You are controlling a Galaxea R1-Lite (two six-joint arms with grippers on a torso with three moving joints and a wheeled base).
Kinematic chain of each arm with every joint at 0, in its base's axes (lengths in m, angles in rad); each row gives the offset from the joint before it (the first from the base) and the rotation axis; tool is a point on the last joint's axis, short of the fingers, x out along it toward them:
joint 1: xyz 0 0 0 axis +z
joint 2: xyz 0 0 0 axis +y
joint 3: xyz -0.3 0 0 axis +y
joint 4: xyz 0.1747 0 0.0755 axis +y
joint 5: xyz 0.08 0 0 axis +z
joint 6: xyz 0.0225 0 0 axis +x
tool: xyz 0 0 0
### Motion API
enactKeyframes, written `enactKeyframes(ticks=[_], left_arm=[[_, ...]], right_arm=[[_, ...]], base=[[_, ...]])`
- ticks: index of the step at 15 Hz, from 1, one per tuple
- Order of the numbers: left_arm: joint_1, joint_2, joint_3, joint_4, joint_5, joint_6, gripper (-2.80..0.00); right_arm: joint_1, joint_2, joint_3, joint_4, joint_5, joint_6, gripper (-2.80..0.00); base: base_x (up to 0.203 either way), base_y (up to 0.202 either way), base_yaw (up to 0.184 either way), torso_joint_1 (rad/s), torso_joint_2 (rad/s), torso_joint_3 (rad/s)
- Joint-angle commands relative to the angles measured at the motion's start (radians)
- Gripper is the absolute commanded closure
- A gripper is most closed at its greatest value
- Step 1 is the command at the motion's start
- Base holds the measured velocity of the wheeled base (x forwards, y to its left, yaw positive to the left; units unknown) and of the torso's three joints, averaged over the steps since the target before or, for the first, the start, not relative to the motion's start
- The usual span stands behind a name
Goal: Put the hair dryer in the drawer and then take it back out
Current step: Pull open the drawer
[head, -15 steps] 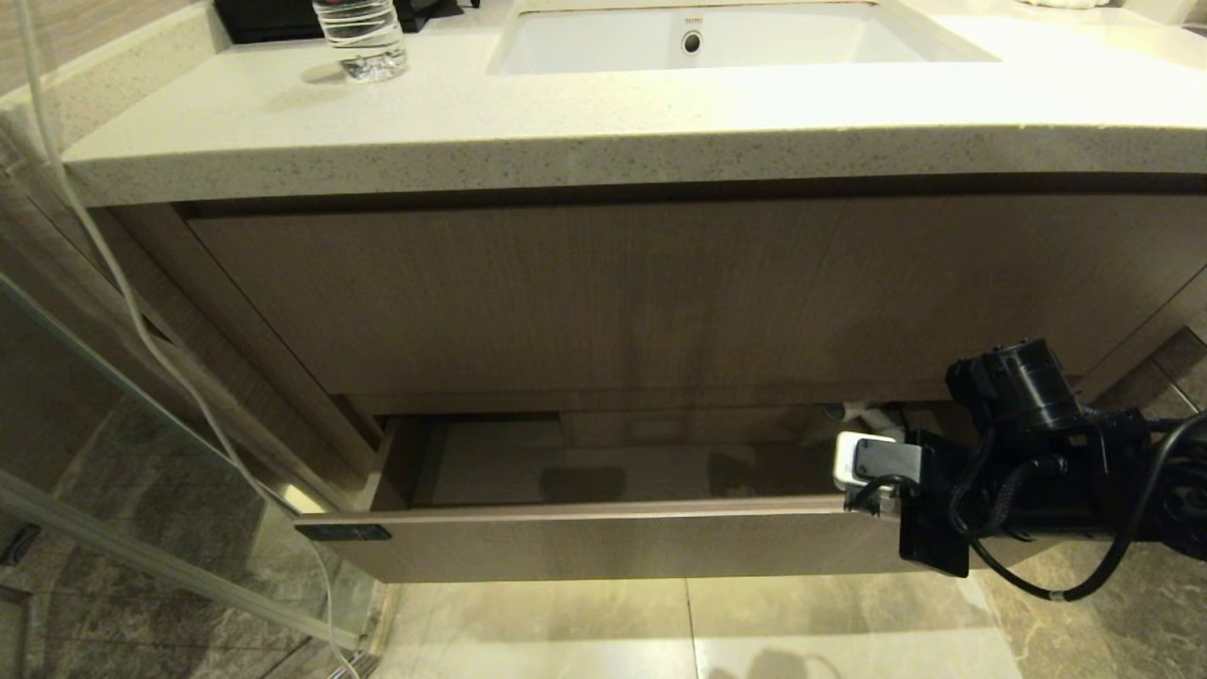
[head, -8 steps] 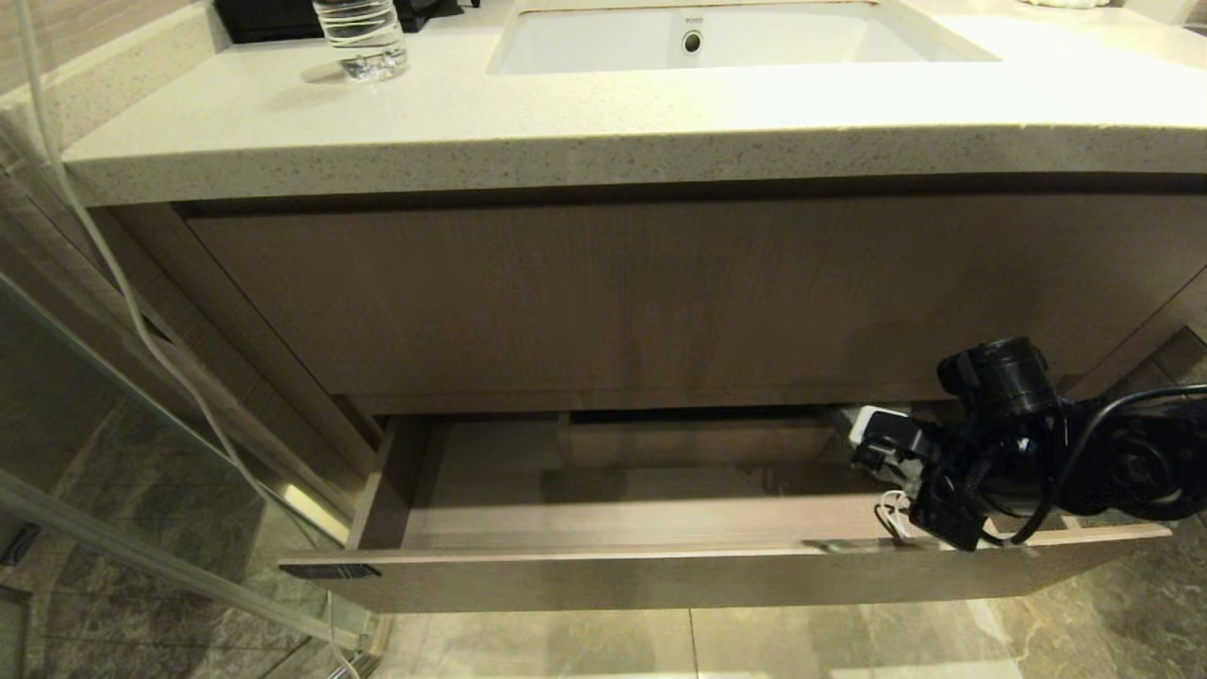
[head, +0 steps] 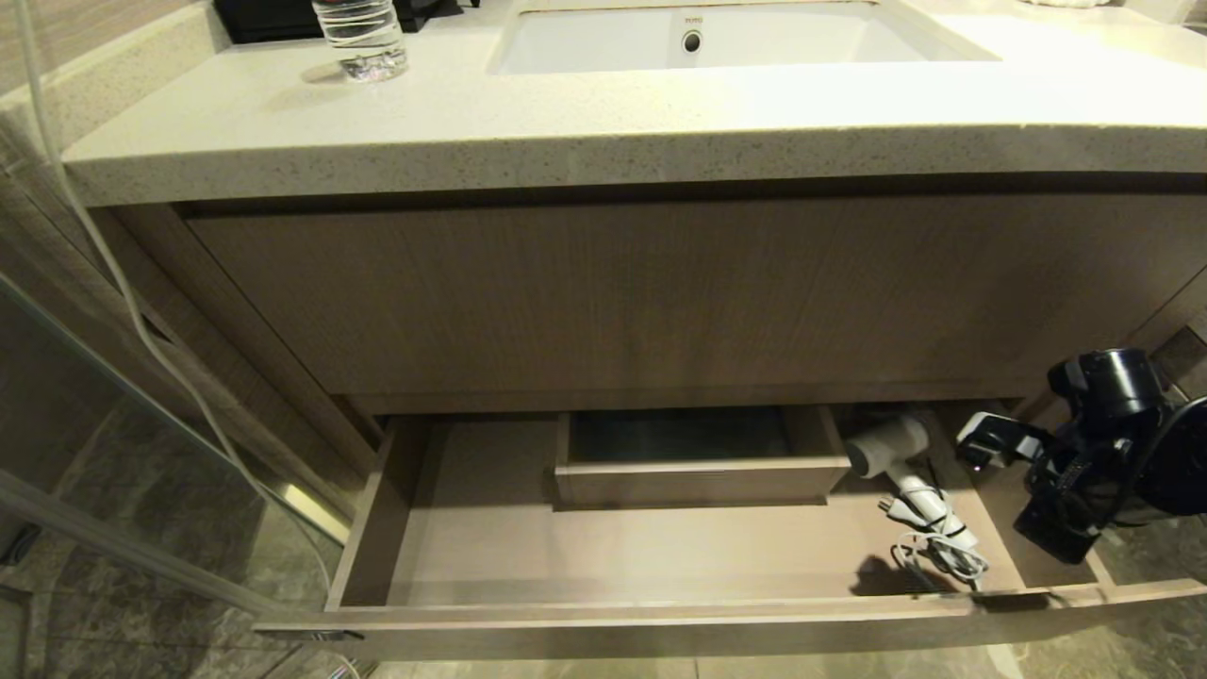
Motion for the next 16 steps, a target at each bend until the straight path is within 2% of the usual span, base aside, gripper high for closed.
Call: enactKeyframes(ticks=[1, 5, 8, 12, 16], left_arm=[[0.0, 0.0, 0.0, 0.0, 0.0, 0.0, 0.0], [0.0, 0.0, 0.0, 0.0, 0.0, 0.0, 0.0], [0.0, 0.0, 0.0, 0.0, 0.0, 0.0, 0.0], [0.0, 0.0, 0.0, 0.0, 0.0, 0.0, 0.0], [0.0, 0.0, 0.0, 0.0, 0.0, 0.0, 0.0]], right_arm=[[-0.079, -0.052, 0.034, 0.0, -0.004, -0.002, 0.0], [-0.147, -0.134, 0.109, -0.018, -0.009, 0.001, 0.0], [-0.147, -0.129, 0.156, -0.045, -0.012, 0.004, 0.0], [-0.145, -0.065, 0.168, -0.148, -0.011, 0.005, 0.0], [-0.145, -0.014, 0.161, -0.158, -0.004, 0.005, 0.0]], base=[[0.0, 0.0, 0.0, 0.0, 0.0, 0.0], [0.0, 0.0, 0.0, 0.0, 0.0, 0.0], [0.0, 0.0, 0.0, 0.0, 0.0, 0.0], [0.0, 0.0, 0.0, 0.0, 0.0, 0.0], [0.0, 0.0, 0.0, 0.0, 0.0, 0.0]])
